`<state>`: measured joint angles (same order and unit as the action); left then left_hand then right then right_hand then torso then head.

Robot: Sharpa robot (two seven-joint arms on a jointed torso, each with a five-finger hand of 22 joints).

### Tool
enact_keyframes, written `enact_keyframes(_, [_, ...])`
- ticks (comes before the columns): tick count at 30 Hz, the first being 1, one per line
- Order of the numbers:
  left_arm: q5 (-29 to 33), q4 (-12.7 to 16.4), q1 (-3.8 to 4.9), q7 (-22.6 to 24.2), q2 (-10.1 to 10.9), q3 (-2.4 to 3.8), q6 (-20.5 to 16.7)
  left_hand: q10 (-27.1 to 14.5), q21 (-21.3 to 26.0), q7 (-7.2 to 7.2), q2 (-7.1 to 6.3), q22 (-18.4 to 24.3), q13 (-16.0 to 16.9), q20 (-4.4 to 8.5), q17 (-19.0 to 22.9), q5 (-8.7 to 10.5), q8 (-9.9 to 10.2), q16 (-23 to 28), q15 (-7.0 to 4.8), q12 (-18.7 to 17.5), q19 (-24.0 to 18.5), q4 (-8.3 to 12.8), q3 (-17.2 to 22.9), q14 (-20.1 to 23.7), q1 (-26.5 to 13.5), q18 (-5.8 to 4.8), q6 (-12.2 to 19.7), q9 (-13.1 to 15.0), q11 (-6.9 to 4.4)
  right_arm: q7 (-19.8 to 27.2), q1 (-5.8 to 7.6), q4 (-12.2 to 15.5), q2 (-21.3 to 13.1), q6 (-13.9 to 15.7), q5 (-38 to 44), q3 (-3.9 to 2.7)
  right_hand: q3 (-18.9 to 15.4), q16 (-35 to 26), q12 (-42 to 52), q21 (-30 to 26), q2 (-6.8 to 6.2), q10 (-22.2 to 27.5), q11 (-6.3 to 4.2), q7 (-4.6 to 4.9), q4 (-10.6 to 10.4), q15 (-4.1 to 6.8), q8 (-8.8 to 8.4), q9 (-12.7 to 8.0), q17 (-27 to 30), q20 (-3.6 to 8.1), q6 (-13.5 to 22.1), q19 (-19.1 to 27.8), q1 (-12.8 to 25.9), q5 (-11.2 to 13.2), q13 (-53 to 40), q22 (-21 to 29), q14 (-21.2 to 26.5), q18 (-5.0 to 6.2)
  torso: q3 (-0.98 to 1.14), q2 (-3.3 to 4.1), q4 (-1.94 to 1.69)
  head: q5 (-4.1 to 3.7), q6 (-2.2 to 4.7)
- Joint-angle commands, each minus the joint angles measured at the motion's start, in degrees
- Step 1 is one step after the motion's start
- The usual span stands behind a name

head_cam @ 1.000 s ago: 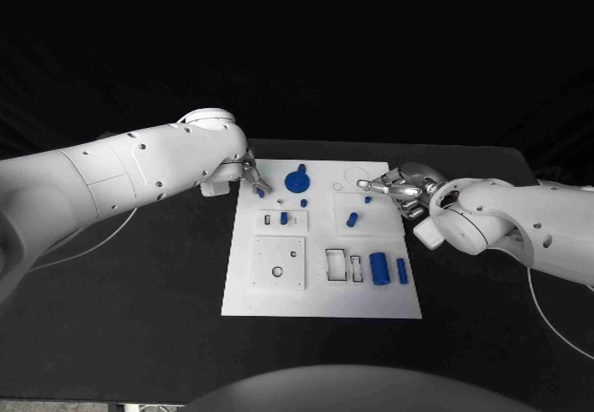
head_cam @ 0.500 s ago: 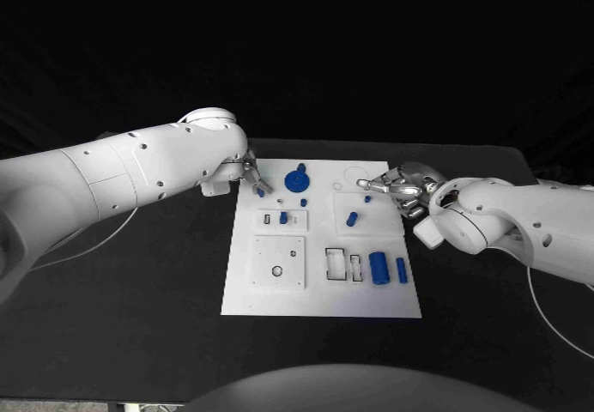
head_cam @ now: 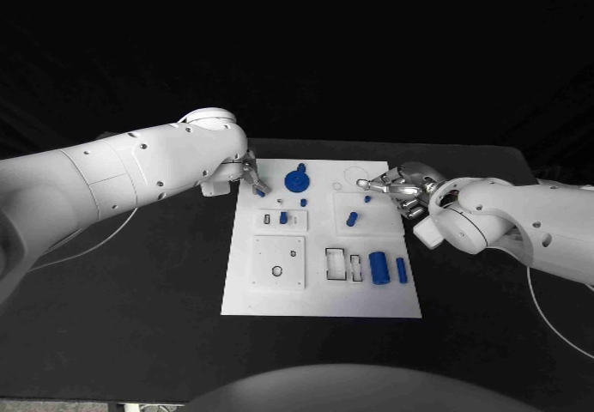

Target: Assemble the parts on the task board

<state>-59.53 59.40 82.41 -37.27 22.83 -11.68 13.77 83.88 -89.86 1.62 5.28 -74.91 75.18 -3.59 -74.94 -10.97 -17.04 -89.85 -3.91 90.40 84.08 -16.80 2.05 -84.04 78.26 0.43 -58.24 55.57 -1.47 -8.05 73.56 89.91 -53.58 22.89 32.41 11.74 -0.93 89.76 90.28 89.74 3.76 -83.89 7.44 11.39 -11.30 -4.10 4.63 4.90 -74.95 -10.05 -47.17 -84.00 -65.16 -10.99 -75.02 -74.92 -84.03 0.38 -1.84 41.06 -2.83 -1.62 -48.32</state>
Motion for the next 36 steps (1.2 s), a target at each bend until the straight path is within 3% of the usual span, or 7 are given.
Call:
enact_keyframes(1, [0.9,0.4,-0.03,0.7,0.0,0.00,0.8,6.1,-0.1,-0.35,0.10,-15.1,14.8,0.40,-15.1,-0.34,-0.2,-0.1,-0.51,-0.4,5.9,0.1,0.9,-6.0,1.3,-0.43,-0.2,0.1,-0.51,-0.3,-0.03,-0.1,0.0,-0.6,0.4,0.02,-0.2,0.2,-0.3,0.3,0.49,-6.1,0.37,0.48,0.2,-0.46,0.28,0.1,-15.1,-0.58,0.0,-6.0,-0.1,-0.1,-15.0,-15.1,-6.0,-0.38,-0.05,0.01,-0.02,0.00,-0.01])
enact_keyframes(9, [1.0,0.6,-0.03,1.3,0.2,0.01,-0.8,6.1,-0.1,-0.32,-1.04,-15.1,14.8,0.43,-15.1,-1.05,-0.1,-0.1,-0.53,-0.4,5.9,0.1,3.0,-6.0,2.4,-0.43,-0.3,0.2,-0.49,-0.4,-0.03,-0.2,0.1,-0.6,0.5,0.02,-0.2,0.2,-0.3,0.3,0.49,-6.1,0.37,0.48,0.2,-0.46,0.28,0.1,-15.1,-0.58,0.0,-6.0,-0.1,-0.1,-15.0,-15.1,-6.0,-0.38,-0.02,0.01,0.01,-0.06,0.29])
enact_keyframes(18, [1.1,2.0,0.07,2.0,1.7,0.09,-2.4,6.1,-0.1,-0.29,-1.59,-15.1,14.8,0.44,-15.1,-1.92,-0.1,-0.1,-0.52,-0.4,5.9,0.1,4.2,-6.0,2.6,-0.43,-0.3,0.2,-0.46,-0.4,-0.04,-0.3,0.0,-0.6,0.5,0.02,-0.2,0.2,-0.3,0.3,0.49,-6.1,0.37,0.48,0.2,-0.46,0.28,0.1,-15.1,-0.58,0.0,-6.0,-0.1,-0.1,-15.0,-15.1,-6.0,-0.38,-0.02,0.01,-0.04,-0.35,0.08])
enact_keyframes(20, [1.1,2.6,0.14,2.2,2.2,0.25,-2.8,6.1,-0.1,-0.27,-1.93,-15.1,14.8,0.44,-15.1,-2.47,-0.1,-0.1,-0.52,-0.4,5.9,0.1,5.0,-6.0,2.8,-0.43,-0.3,0.3,-0.44,-0.4,-0.04,-0.3,0.0,-0.6,0.5,0.02,-0.2,0.2,-0.3,0.3,0.49,-6.1,0.37,0.48,0.2,-0.46,0.28,0.1,-15.1,-0.58,0.0,-6.0,-0.1,-0.1,-15.0,-15.1,-6.0,-0.38,0.04,-0.01,0.04,-0.68,0.05])
enact_keyframes(23, [1.1,3.4,0.29,2.2,2.9,0.53,-2.8,6.1,-0.1,-0.22,-2.28,-15.1,14.8,0.44,-15.1,-2.88,0.0,-0.1,-0.52,-0.4,5.9,0.0,5.4,-6.0,2.8,-0.43,-0.3,0.3,-0.41,-0.4,-0.04,-0.3,0.0,-0.6,0.5,0.02,-0.2,0.2,-0.3,0.3,0.49,-6.1,0.37,0.48,0.2,-0.46,0.28,0.1,-15.1,-0.58,0.0,-6.0,-0.1,-0.1,-15.0,-15.1,-6.0,-0.38,0.00,0.01,0.02,-0.35,0.17])
enact_keyframes(30, [1.1,5.7,1.11,1.4,4.6,0.83,-0.9,6.1,-0.1,-0.14,-2.92,-15.1,14.8,0.44,-15.1,-3.13,0.0,-0.1,-0.49,-0.4,5.9,0.0,5.8,-6.0,2.5,-0.43,-0.2,0.3,-0.34,-0.5,-0.04,-0.4,0.0,-0.5,0.5,0.02,-0.2,0.2,-0.3,0.3,0.49,-6.1,0.37,0.48,0.2,-0.46,0.28,0.1,-15.1,-0.58,0.0,-6.0,-0.1,-0.1,-15.0,-15.1,-6.0,-0.38,0.00,-0.06,-0.02,-0.39,0.08])
enact_keyframes(36, [1.3,8.3,2.48,-0.5,6.1,0.90,1.8,6.1,-0.1,-0.16,-3.01,-15.1,14.8,0.42,-15.1,-3.18,0.0,-0.1,-0.50,-0.4,5.9,0.0,5.9,-6.0,2.5,-0.43,-0.2,0.3,-0.34,-0.5,-0.04,-0.4,0.1,-0.5,0.5,0.02,-0.2,0.2,-0.3,0.3,0.49,-6.1,0.37,0.48,0.2,-0.46,0.28,0.1,-15.1,-0.58,0.0,-6.0,-0.1,-0.1,-15.0,-15.1,-6.0,-0.38,0.00,0.00,0.00,-0.27,0.02])
